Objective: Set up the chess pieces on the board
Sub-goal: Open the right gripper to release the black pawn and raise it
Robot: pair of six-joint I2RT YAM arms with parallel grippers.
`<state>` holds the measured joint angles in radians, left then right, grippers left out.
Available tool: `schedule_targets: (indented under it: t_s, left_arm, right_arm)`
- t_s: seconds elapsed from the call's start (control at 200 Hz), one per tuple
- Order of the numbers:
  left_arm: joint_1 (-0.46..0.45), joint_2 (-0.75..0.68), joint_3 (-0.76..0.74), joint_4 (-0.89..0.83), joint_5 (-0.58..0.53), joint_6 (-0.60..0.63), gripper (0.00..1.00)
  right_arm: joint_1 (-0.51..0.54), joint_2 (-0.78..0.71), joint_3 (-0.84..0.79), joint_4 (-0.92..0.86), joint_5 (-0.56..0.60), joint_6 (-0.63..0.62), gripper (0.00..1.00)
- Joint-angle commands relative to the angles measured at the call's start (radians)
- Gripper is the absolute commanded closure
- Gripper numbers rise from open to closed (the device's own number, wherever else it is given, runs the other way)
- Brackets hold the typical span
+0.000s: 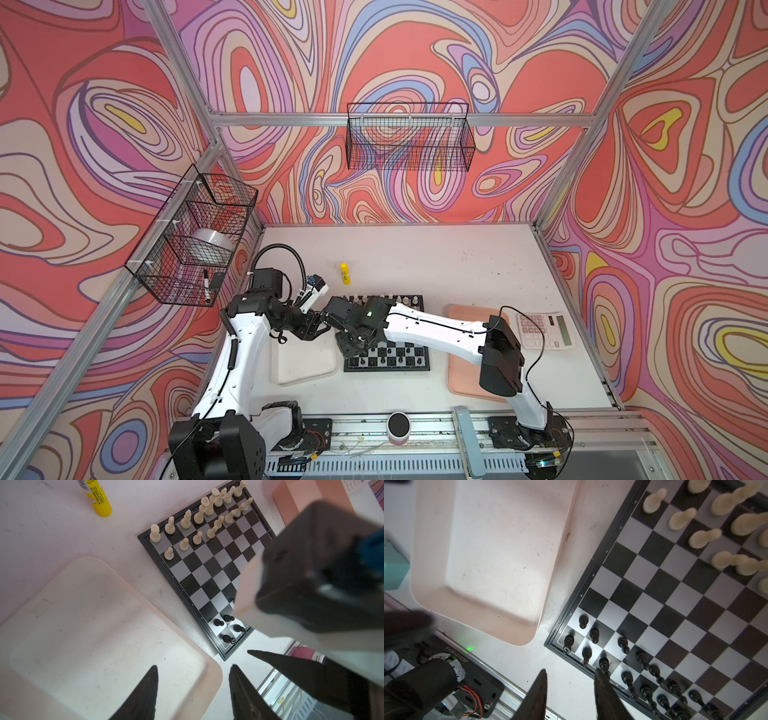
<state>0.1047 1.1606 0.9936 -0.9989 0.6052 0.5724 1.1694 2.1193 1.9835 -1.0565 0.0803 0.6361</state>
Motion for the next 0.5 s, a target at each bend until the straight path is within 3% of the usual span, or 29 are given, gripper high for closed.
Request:
schedule_targets:
  t_s: [0.0, 0.115, 0.255, 0.366, 0.496]
  left_arm:
    - [0.007, 0.037, 0.062, -0.021, 0.052, 0.001, 0.42]
    - [0.005, 0.065, 0.114, -0.015, 0.079, -0.020, 0.38]
    - [-0.005, 0.102, 0.173, 0.027, 0.075, -0.085, 0.33]
    - [-0.029, 0.128, 0.207, 0.066, 0.043, -0.134, 0.28]
    - [-0.069, 0.130, 0.206, 0.170, -0.035, -0.223, 0.26]
  right_arm:
    - [-0.039, -0.111, -0.032, 0.011, 0.081, -0.020, 0.56]
    - [-0.115, -0.224, -0.106, 0.029, 0.134, -0.031, 0.49]
    - [-0.245, -0.452, -0.322, 0.177, 0.147, -0.054, 0.38]
    - [-0.355, -0.640, -0.488, 0.296, 0.177, -0.074, 0.02]
    - [-0.480, -0.818, -0.648, 0.405, 0.237, -0.104, 0.02]
